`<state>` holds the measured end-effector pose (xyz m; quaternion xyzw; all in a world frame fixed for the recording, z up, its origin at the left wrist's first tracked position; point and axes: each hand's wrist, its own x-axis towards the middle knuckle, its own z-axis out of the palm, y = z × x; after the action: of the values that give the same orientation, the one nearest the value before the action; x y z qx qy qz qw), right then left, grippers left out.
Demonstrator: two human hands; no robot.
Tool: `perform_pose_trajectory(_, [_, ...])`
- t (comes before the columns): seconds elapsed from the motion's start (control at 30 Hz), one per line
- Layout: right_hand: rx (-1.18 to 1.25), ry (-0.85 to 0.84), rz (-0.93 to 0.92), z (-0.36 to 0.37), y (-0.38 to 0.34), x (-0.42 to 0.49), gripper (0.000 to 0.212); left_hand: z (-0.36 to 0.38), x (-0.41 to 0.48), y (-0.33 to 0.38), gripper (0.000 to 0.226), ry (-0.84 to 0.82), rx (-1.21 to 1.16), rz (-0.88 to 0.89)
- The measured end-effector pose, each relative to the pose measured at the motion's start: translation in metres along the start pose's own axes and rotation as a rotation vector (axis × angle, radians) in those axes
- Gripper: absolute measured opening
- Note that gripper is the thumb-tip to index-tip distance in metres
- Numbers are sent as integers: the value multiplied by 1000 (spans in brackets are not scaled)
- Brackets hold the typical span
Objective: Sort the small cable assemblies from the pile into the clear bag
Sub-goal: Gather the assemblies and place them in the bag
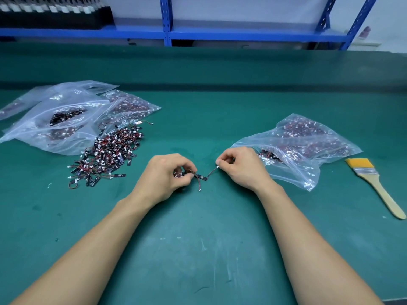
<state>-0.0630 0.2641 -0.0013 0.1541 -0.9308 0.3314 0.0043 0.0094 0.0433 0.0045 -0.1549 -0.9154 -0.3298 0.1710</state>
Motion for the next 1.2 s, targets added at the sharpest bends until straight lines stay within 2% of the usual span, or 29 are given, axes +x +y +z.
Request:
perform_pose_trajectory(0.17, [-19, -7, 3, 0, -2, 0, 11, -5, 11, 10, 26, 123, -255, -177])
perform_pose_trajectory(0.37, [-53, -7, -5, -3, -9, -3, 19, -3, 35, 51, 24, 35, -447, -185])
perform_pose_trajectory(0.47, [-91, 5, -13, -4, -12, -7, 7, 6, 53, 77, 24, -99, -377, -111])
perform_pose_trajectory(0.53, [8, 7, 12, -5, -9, -11, 14, 17, 66, 94, 21, -217, -245, -67])
perform_pose_trajectory(0.63, [59, -168, 116, -3, -1, -9, 33, 33, 88, 112, 19, -350, -73, -35])
perform_pose_trajectory(0.67, [7, -181, 93, -2, -1, -7, 35, 37, 95, 116, 18, -362, -38, -30])
perform_pose_trajectory(0.77, [-312, -73, -58, -3, -9, -4, 35, 48, 112, 125, 17, -333, 0, -19])
perform_pose_trajectory(0.87, [-466, -80, -41, -4, -17, -7, 24, 60, 122, 129, 16, -267, -29, -2])
perform_pose_trajectory(0.93, [-485, -84, -22, -3, -18, -9, 19, 67, 126, 129, 12, -223, -78, 7])
perform_pose_trajectory(1.0, [-413, -72, -36, -2, -18, -10, 24, 70, 128, 128, 16, -201, -129, 21])
perform_pose_trajectory(1.1, [-339, -35, -63, 2, -18, -8, 27, 70, 126, 125, 27, -278, -166, 60])
perform_pose_trajectory(1.2, [-328, -20, -47, 3, -21, -10, 29, 63, 124, 121, 28, -362, -192, 102])
